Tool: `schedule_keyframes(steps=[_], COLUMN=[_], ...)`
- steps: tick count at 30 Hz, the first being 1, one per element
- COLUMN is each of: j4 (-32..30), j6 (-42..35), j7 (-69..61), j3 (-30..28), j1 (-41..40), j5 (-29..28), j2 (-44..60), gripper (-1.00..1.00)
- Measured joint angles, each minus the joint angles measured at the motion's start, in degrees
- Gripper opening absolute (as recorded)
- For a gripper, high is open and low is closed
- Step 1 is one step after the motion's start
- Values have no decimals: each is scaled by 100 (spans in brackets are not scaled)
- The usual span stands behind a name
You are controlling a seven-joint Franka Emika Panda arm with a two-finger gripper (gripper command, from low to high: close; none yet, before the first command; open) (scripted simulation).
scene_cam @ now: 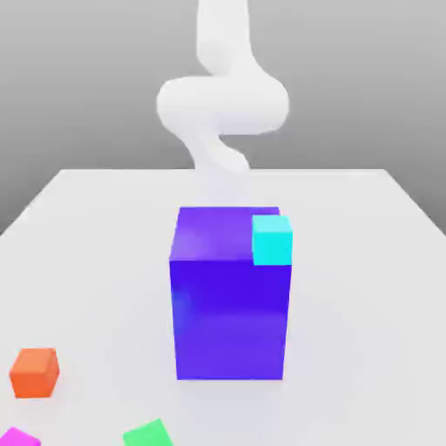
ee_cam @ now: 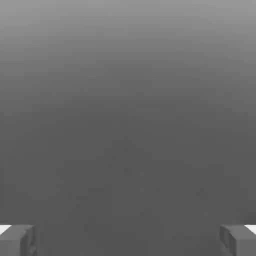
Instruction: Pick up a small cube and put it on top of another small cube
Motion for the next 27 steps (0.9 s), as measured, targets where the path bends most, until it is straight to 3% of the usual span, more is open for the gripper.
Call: schedule_keyframes(steps=[17, 27], j4=[629, 999], j6=[697, 1088], j7=[-362, -689], j3=[-860, -1049], j1=[-411, -925], j5=[442, 870], j2=[3563, 5658], gripper=[0, 0])
